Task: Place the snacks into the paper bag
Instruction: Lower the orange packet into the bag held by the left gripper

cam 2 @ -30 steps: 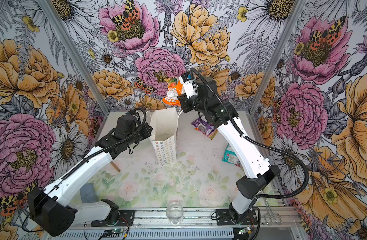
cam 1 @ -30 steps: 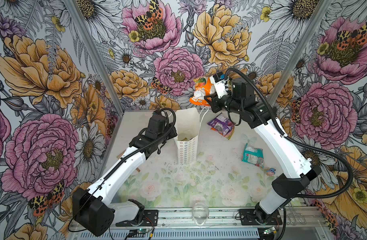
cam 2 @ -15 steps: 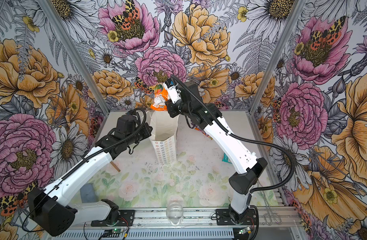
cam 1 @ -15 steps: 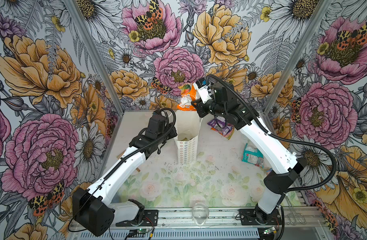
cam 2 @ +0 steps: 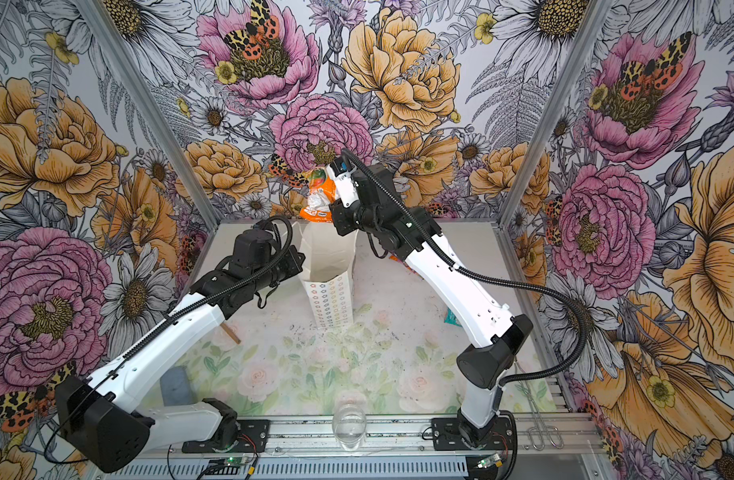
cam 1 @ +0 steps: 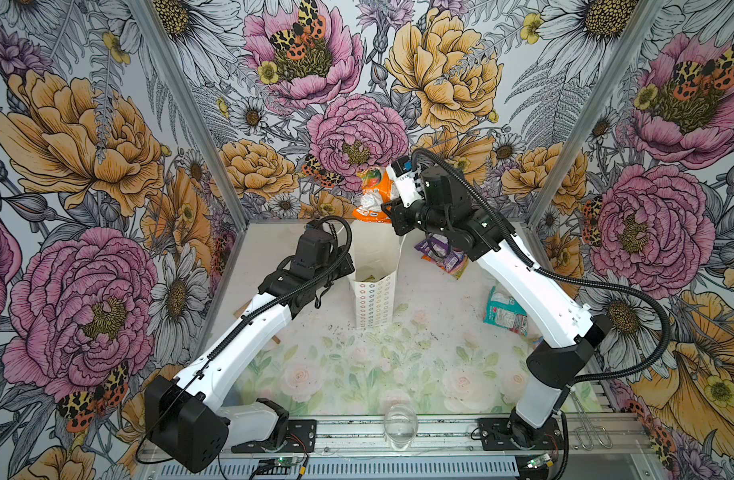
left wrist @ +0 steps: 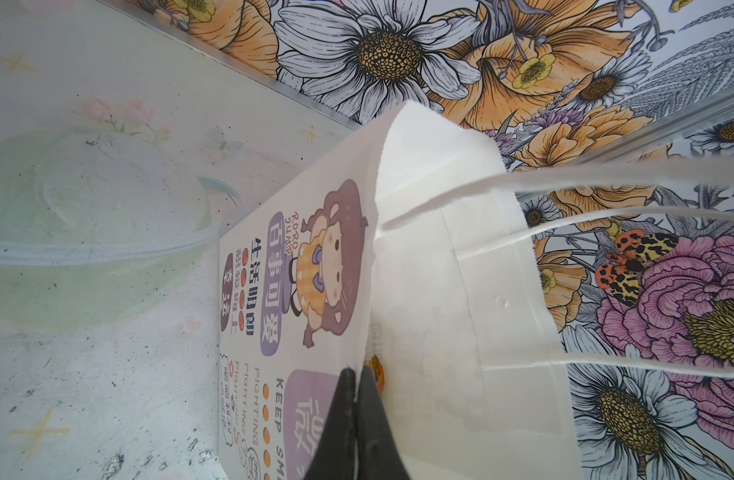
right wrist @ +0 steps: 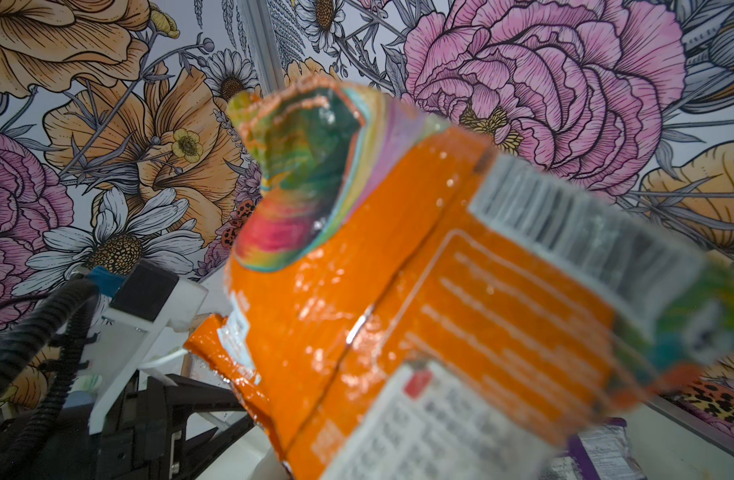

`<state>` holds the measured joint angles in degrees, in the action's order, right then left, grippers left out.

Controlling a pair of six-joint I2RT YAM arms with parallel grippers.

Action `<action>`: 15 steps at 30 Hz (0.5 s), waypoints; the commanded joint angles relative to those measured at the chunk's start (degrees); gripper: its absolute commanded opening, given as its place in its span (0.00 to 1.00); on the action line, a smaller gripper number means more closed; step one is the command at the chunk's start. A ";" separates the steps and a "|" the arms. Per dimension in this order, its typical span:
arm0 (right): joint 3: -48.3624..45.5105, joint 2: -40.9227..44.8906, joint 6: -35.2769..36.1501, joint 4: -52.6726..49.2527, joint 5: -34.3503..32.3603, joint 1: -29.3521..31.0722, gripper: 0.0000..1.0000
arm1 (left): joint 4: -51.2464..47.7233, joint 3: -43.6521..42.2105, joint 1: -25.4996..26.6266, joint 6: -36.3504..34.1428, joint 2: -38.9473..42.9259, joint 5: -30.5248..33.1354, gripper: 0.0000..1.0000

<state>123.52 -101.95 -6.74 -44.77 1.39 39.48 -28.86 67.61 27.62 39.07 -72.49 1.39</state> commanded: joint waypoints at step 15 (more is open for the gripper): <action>-3.73 -0.44 -2.92 2.89 -1.56 0.51 0.00 | 2.76 0.64 0.12 -0.31 1.03 -1.15 0.00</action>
<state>119.83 -102.30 -8.71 -44.71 0.62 39.48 -28.86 67.59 27.62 39.07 -72.49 1.39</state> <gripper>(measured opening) 0.173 0.050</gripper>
